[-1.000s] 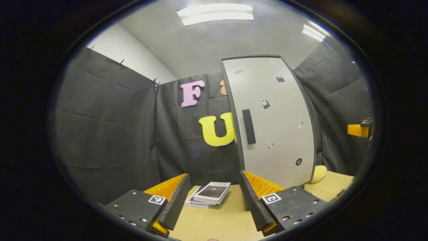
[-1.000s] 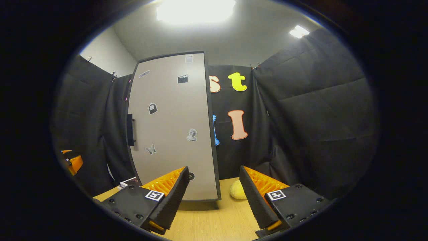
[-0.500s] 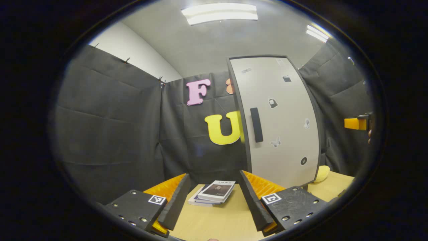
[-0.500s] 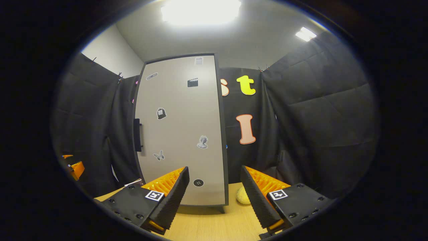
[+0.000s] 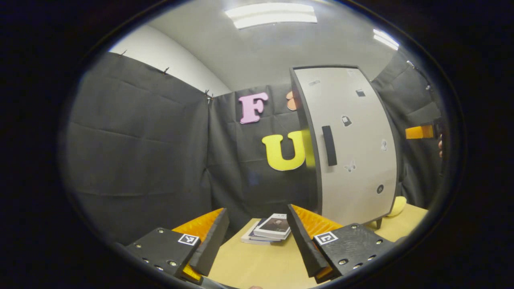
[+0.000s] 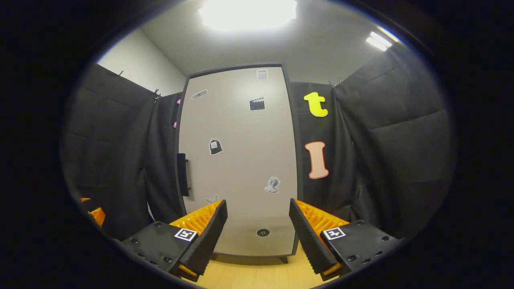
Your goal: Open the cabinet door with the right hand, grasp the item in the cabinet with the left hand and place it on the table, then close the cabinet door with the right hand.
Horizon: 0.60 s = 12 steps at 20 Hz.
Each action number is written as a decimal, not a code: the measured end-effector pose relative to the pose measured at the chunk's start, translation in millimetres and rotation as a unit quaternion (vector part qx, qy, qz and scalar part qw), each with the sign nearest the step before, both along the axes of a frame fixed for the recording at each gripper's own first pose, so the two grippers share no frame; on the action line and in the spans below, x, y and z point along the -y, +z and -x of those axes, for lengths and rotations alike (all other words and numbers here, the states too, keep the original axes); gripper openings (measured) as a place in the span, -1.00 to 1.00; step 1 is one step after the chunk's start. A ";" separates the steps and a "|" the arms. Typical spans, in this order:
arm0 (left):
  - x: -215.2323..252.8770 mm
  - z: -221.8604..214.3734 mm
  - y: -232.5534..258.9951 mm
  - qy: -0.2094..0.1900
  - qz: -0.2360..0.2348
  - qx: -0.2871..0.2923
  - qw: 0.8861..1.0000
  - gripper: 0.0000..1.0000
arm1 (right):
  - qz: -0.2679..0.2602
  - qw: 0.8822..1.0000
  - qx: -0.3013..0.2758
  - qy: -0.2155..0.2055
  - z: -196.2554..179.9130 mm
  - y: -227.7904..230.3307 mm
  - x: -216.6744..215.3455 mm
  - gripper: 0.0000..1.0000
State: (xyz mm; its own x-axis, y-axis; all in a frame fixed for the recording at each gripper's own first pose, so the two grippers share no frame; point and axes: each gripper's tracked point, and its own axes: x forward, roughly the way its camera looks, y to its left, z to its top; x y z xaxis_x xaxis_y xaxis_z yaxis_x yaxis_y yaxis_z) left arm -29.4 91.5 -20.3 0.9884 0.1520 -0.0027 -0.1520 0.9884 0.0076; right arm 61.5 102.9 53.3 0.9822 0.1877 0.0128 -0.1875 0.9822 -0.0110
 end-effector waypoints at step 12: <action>-76.0 28.2 -13.7 0.067 -0.011 -0.013 0.998 0.76 | 0.005 0.998 -0.012 0.067 -43.7 10.9 -96.6 0.84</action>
